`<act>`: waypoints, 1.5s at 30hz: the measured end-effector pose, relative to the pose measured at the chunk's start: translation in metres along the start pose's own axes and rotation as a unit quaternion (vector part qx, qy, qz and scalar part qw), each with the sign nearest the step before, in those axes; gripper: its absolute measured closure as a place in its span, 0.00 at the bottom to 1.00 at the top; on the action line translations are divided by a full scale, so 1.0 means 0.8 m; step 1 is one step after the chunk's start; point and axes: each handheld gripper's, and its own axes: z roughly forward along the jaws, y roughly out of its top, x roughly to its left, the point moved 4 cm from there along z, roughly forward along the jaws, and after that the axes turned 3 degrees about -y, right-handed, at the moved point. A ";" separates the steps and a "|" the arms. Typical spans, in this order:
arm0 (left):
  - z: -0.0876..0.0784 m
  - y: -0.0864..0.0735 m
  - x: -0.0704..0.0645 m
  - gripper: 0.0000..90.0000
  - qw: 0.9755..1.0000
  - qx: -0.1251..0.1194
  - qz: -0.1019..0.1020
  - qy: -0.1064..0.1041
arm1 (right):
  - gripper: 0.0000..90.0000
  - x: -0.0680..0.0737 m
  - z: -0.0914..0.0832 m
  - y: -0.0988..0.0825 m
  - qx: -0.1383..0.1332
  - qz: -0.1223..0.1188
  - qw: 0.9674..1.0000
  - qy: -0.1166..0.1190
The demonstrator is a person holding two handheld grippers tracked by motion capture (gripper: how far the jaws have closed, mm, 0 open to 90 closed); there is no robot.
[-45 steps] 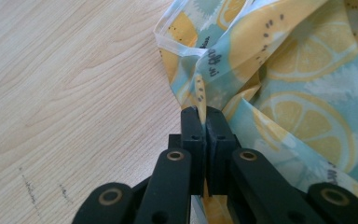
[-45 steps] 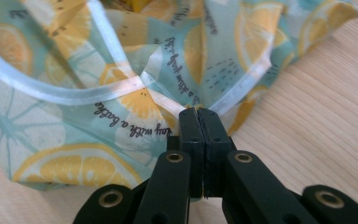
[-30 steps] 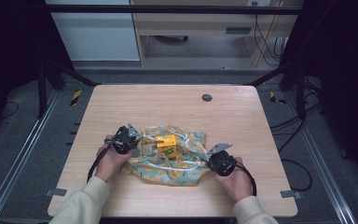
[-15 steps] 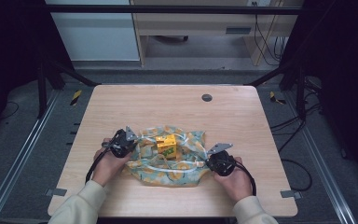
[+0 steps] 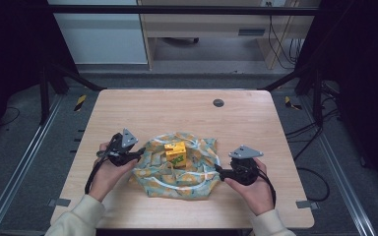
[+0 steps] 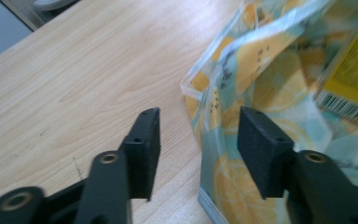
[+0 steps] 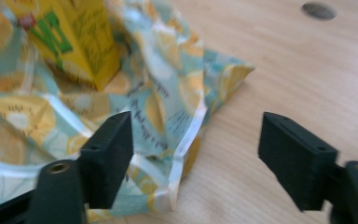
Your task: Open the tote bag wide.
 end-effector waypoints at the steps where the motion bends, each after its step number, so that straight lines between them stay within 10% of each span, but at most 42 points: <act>1: -0.004 0.000 0.001 0.47 1.000 -0.005 -0.005 -0.001 | 0.22 -0.004 -0.004 0.002 -0.007 0.009 1.000 -0.005; 13: -0.056 -0.016 0.027 0.21 0.998 -0.031 -0.050 -0.012 | 0.12 -0.057 -0.038 -0.002 -0.042 0.075 0.994 -0.067; 25: -0.054 -0.053 0.046 0.13 0.999 0.005 -0.048 -0.011 | 0.09 -0.091 -0.040 -0.029 -0.018 0.088 0.990 -0.110; 45: -0.023 -0.110 0.074 0.08 0.997 0.049 -0.061 -0.006 | 0.10 -0.108 0.002 -0.076 0.071 0.108 0.989 -0.078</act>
